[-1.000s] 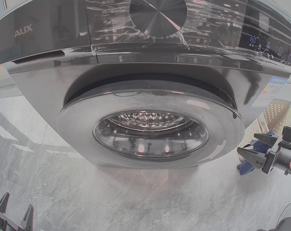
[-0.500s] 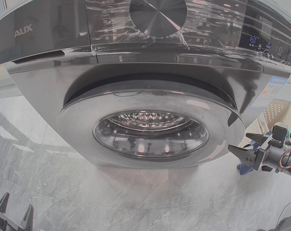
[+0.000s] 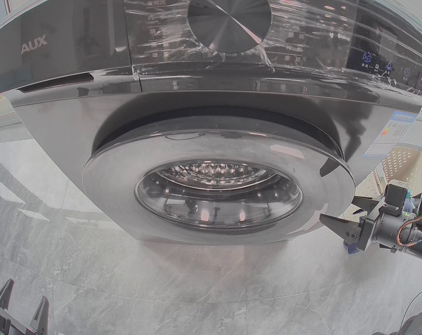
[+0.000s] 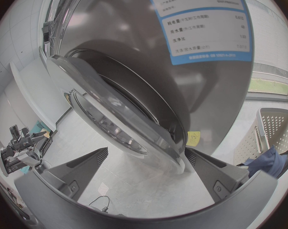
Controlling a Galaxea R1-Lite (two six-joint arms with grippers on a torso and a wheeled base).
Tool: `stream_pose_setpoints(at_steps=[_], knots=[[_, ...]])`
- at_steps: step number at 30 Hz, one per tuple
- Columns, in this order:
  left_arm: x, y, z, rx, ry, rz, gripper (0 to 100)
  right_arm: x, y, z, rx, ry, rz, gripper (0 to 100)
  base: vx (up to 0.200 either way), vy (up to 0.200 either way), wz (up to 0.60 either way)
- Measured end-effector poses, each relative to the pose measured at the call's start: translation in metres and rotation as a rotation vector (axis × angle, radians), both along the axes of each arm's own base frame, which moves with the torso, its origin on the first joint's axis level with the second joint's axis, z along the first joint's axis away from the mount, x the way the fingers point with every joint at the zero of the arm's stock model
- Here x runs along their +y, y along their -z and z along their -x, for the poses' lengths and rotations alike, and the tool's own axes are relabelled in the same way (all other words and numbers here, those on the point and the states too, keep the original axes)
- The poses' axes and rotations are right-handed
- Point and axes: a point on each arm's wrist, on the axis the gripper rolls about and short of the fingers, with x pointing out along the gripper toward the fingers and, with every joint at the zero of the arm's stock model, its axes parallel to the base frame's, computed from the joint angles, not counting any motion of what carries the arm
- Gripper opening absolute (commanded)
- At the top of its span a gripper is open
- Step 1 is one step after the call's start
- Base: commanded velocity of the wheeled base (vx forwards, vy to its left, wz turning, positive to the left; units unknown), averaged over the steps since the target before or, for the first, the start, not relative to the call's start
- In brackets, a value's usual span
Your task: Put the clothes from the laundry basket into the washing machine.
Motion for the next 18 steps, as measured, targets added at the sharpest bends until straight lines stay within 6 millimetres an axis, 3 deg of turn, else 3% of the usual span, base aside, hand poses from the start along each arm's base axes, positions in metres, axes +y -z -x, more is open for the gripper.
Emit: stream_pose_setpoints(at_steps=[7, 18], knots=[[0.000, 0.000, 0.000, 0.000, 0.000, 0.000, 100, 0.006, 0.006, -0.001, 0.012, -0.024, 0.001, 100, 0.000, 0.000, 0.00], [0.000, 0.000, 0.000, 0.000, 0.000, 0.000, 100, 0.010, 0.026, 0.016, 0.086, -0.117, 0.028, 100, 0.000, 0.000, 0.00]])
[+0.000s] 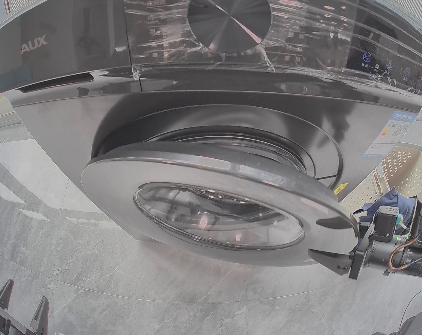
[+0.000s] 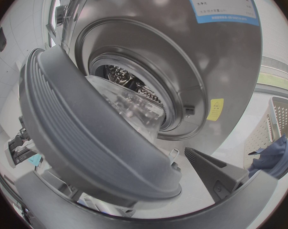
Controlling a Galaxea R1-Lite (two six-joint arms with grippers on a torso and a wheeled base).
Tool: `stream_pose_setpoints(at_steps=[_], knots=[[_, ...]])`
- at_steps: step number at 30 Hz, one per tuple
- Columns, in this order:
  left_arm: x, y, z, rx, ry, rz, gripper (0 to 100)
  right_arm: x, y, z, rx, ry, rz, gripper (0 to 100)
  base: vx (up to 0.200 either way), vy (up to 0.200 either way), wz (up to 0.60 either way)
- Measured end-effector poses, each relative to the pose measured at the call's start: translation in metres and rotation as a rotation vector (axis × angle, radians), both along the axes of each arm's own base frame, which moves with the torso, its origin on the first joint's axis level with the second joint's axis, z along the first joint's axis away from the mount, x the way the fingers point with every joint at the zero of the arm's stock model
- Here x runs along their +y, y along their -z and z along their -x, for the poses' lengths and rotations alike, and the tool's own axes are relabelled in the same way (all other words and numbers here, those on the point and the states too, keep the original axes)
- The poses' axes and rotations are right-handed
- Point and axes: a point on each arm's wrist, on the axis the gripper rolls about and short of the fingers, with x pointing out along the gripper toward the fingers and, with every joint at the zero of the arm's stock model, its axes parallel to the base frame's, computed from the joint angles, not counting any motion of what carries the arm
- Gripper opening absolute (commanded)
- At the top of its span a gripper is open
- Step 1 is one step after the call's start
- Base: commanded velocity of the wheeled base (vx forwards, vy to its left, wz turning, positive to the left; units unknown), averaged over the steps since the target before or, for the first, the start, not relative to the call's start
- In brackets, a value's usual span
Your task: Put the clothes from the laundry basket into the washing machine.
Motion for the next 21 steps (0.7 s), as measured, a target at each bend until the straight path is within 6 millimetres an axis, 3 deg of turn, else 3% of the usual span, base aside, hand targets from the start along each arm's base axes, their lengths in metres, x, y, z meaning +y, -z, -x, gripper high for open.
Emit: stream_pose_setpoints(at_steps=[3, 12, 21], knots=[[0.000, 0.000, 0.000, 0.000, 0.000, 0.000, 100, -0.003, 0.001, 0.004, 0.001, -0.021, 0.000, 100, 0.000, 0.000, 0.00], [0.000, 0.000, 0.000, 0.000, 0.000, 0.000, 100, -0.004, 0.002, 0.008, -0.003, -0.028, 0.001, 100, -0.200, 0.000, 0.00], [0.000, 0.000, 0.000, 0.000, 0.000, 0.000, 100, 0.000, 0.010, 0.018, 0.025, -0.081, 0.016, 100, 0.000, 0.000, 0.00]])
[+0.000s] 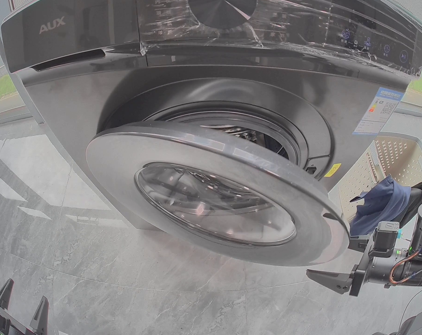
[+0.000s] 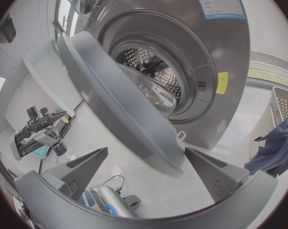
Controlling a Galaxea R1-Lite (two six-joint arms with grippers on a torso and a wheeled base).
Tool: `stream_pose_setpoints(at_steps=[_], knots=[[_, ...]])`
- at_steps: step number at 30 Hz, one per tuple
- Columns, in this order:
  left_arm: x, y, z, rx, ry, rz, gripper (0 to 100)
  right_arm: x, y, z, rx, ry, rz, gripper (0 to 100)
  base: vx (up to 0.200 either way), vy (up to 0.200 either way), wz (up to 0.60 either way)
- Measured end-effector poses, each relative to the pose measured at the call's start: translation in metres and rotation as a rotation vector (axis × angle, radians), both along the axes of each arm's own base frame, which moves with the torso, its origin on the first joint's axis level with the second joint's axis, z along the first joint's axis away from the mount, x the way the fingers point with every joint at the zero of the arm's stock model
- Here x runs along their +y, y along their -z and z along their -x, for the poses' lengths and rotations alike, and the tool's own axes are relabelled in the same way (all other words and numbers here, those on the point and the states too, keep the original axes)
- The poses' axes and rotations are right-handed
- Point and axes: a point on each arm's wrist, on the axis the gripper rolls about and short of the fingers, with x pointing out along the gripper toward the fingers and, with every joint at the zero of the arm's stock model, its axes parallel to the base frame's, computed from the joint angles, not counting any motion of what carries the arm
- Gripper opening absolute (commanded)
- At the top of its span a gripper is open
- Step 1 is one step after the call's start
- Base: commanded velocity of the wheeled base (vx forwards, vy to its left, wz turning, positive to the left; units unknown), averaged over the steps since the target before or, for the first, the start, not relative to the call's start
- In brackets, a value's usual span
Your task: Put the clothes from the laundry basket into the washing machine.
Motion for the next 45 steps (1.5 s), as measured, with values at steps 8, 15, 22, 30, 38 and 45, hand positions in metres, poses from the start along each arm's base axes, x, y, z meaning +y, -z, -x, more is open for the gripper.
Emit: stream_pose_setpoints(at_steps=[8, 15, 22, 30, 38, 45], knots=[[0.000, 0.000, 0.000, 0.000, 0.000, 0.000, 100, 0.002, -0.005, -0.003, -0.014, 0.008, -0.014, 100, -0.050, 0.000, 0.00], [0.000, 0.000, 0.000, 0.000, 0.000, 0.000, 100, 0.005, -0.005, -0.010, -0.007, 0.019, -0.011, 100, -0.114, 0.000, 0.00], [0.000, 0.000, 0.000, 0.000, 0.000, 0.000, 100, 0.013, 0.004, -0.007, 0.035, -0.026, 0.012, 100, 0.000, 0.000, 0.00], [0.000, 0.000, 0.000, 0.000, 0.000, 0.000, 100, 0.015, 0.007, -0.006, 0.045, -0.036, 0.018, 100, 0.000, 0.000, 0.00], [0.000, 0.000, 0.000, 0.000, 0.000, 0.000, 100, 0.016, 0.004, -0.009, 0.022, -0.018, 0.007, 100, 0.000, 0.000, 0.00], [0.000, 0.000, 0.000, 0.000, 0.000, 0.000, 100, 0.015, 0.005, -0.008, 0.024, -0.018, 0.009, 100, 0.000, 0.000, 0.00]])
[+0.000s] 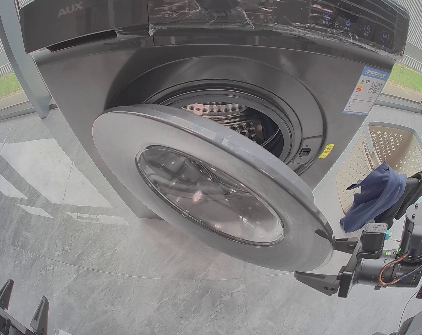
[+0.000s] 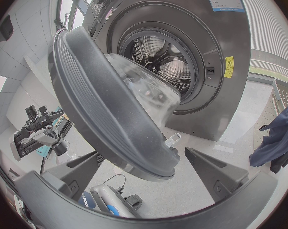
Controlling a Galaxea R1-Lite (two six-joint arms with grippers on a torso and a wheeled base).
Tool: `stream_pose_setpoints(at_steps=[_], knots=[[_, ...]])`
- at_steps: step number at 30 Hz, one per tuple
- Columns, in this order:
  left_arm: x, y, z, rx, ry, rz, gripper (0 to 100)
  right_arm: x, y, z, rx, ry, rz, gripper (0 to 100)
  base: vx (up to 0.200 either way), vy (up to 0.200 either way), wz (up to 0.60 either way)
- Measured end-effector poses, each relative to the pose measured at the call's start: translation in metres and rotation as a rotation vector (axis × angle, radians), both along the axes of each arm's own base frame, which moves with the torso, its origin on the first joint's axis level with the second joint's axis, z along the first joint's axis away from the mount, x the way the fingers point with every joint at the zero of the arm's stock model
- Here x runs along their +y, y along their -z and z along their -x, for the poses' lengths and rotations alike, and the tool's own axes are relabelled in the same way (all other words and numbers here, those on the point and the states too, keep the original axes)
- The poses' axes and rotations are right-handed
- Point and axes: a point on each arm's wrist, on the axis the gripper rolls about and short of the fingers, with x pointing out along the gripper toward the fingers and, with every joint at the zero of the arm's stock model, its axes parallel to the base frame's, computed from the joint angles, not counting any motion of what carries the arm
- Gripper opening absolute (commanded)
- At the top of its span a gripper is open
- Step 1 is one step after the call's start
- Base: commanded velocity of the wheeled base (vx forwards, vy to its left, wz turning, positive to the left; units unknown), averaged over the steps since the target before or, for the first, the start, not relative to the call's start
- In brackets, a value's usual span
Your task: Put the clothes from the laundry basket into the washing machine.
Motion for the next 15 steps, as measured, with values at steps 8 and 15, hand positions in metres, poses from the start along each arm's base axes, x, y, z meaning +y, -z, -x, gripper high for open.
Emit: stream_pose_setpoints(at_steps=[8, 15], knots=[[0.0000, 0.0000, 0.0000, 0.000, 0.000, 0.000, 100, 0.0001, -0.0002, -0.0003, -0.001, 0.002, 0.000, 100, 0.000, 0.000, 0.00], [0.0000, 0.0000, 0.0000, 0.000, 0.000, 0.000, 100, 0.0007, -0.0012, -0.0010, -0.004, 0.002, -0.002, 100, -0.086, 0.000, 0.00]])
